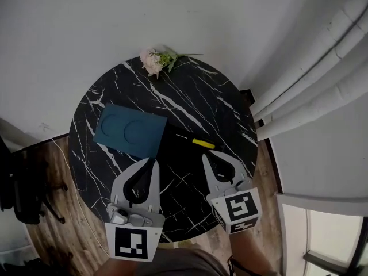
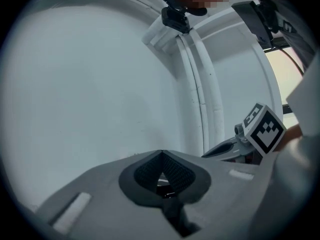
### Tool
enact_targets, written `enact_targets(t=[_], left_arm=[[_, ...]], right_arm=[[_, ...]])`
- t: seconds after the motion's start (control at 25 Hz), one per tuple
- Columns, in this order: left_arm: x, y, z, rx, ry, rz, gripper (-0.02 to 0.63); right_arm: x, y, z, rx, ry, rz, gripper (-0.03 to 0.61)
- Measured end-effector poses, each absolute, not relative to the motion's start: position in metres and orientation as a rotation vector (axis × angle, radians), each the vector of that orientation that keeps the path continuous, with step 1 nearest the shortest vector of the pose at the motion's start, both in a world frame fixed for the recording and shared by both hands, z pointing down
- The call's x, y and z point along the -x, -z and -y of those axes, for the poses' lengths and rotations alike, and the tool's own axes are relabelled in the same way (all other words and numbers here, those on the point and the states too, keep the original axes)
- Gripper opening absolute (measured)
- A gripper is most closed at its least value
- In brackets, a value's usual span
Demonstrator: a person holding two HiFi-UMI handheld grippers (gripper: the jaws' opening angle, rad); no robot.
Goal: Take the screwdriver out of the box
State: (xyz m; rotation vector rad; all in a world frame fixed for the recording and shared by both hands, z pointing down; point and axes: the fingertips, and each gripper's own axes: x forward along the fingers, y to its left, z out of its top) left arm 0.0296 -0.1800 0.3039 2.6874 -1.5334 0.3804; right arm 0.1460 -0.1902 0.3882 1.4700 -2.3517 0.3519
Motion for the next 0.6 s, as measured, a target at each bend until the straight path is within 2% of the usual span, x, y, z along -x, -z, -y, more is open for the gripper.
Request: enact_targets(t=[0.6], left_arm=[[0.003, -0.369, 0.239, -2.572, -0.496, 1.463, 0.002]], right_arm=[[-0.125, -0.475, 0.243, -1.303, -0.458, 2.131, 0.031]])
